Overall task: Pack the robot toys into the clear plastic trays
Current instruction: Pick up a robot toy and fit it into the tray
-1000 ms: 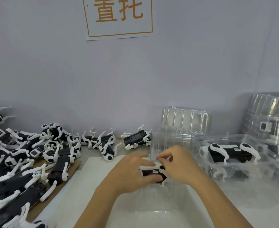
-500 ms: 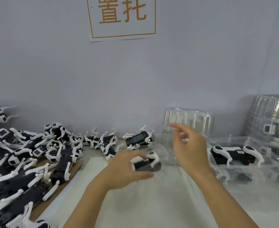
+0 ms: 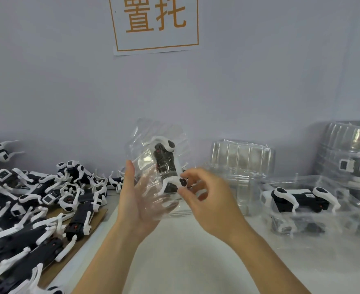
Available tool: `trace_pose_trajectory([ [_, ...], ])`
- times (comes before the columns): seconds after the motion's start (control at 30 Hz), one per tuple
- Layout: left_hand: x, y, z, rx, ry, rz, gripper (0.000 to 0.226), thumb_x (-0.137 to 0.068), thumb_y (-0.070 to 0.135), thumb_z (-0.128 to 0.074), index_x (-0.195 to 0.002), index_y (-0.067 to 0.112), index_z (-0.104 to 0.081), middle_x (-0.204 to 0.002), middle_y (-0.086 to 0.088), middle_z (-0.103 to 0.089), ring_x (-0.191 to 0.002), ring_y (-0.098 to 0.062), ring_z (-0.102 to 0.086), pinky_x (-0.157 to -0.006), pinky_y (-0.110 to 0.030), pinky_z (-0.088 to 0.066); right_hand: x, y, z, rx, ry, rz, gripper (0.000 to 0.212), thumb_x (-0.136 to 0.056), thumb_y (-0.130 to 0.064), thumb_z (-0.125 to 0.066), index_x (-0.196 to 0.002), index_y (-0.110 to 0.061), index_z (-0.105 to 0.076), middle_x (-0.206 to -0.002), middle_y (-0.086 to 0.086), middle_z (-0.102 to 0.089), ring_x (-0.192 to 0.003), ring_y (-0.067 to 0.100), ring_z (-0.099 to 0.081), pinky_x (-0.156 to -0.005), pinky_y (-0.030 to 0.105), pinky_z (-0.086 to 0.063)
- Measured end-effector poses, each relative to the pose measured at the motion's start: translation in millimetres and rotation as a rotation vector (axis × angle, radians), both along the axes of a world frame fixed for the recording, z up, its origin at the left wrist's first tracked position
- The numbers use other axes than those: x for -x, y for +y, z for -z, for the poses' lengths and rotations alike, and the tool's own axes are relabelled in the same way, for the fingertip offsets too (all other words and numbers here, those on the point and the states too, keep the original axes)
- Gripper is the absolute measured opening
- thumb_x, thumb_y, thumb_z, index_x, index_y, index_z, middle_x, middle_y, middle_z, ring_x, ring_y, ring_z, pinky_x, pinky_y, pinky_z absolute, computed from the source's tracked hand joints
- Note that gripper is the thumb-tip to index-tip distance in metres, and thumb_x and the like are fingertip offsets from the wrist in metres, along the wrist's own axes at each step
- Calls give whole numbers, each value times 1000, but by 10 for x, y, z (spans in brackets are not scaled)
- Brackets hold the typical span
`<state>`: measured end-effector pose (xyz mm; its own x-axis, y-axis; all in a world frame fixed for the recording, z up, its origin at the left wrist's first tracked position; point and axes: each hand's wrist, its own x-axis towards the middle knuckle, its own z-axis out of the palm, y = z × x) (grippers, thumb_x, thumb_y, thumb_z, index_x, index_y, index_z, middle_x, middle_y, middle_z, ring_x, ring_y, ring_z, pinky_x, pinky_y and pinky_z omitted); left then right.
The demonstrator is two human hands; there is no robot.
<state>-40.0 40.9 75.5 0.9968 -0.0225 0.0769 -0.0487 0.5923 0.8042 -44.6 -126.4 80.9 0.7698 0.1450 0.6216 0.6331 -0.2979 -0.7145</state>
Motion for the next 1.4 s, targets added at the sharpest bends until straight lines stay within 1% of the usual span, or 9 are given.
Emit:
trace_pose_trajectory([
  [0.23,38,55,-20,-58,-45,34,78,-73,81,-55,-124,23,-70,-128,-19,-65,-114,-45,-63,-102,-59,-47,43,-85,-97,21,-48,-24,23,-77,-14,-84,-83,-30,-69,-80,-14,-65,-69,4,-59,-62,10,-43],
  [0.5,80,-12,-52,-116,-61,22,69,-71,78,-57,-108,23,-77,-117,-16,-72,-102,-39,-71,-86,-50,-59,30,-198,-161,173,-56,3,21,-73,-17,-86,-79,-27,-69,-77,-12,-64,-77,6,-60,-67,10,-43],
  [0.67,69,-64,-74,-205,-121,41,55,-82,65,-54,-107,21,-77,-109,-12,-74,-90,-29,-74,-70,-39,-59,2,-250,-195,64,-147,100,18,-91,-20,-66,-98,-36,-58,-99,-20,-58,-91,2,-60,-70,12,-48],
  [0.8,77,-159,-63,-347,-137,23,42,-78,56,-58,-94,24,-80,-98,-4,-74,-88,-21,-69,-80,-38,-54,-30,-296,-225,12,-181,180,29,-92,-21,-68,-112,-38,-57,-103,-22,-56,-90,-2,-59,-70,9,-49],
  [1.03,125,-202,-62,-426,-156,86,38,-76,55,-61,-98,30,-79,-97,2,-75,-87,-13,-71,-76,-30,-57,-43,-346,-252,-18,-193,266,1,-91,-25,-70,-91,-25,-69,-85,-15,-66,-75,3,-62,-64,13,-49],
  [1.2,96,-179,-58,-557,-224,49,41,-71,67,-69,-101,41,-76,-106,13,-75,-95,-3,-70,-81,-27,-52,-30,-452,-349,-101,-22,214,17,-94,-16,-60,-95,-28,-71,-87,-15,-70,-81,0,-65,-68,12,-49],
  [1.27,58,-167,-47,-662,-258,-5,51,-66,72,-64,-107,41,-72,-113,17,-71,-109,-4,-65,-92,-33,-45,-27,-478,-429,-331,115,205,21,-95,-14,-51,-95,-28,-67,-86,-5,-72,-78,11,-69,-76,29,-54],
  [1.33,33,-180,-31,-807,-292,-82,55,-62,75,-65,-107,44,-68,-117,14,-68,-114,-8,-61,-100,-36,-43,-13,-523,-512,-494,278,139,8,-97,-30,-52,-98,-31,-60,-91,5,-70,-77,19,-69,-79,42,-56],
  [1.4,31,-227,-24,-971,-329,-191,59,-58,77,-66,-110,50,-62,-124,16,-61,-120,-6,-54,-102,-32,-42,6,-585,-545,-428,405,82,24,-91,-60,-51,-103,-39,-56,-101,2,-67,-84,18,-69,-78,42,-55],
])
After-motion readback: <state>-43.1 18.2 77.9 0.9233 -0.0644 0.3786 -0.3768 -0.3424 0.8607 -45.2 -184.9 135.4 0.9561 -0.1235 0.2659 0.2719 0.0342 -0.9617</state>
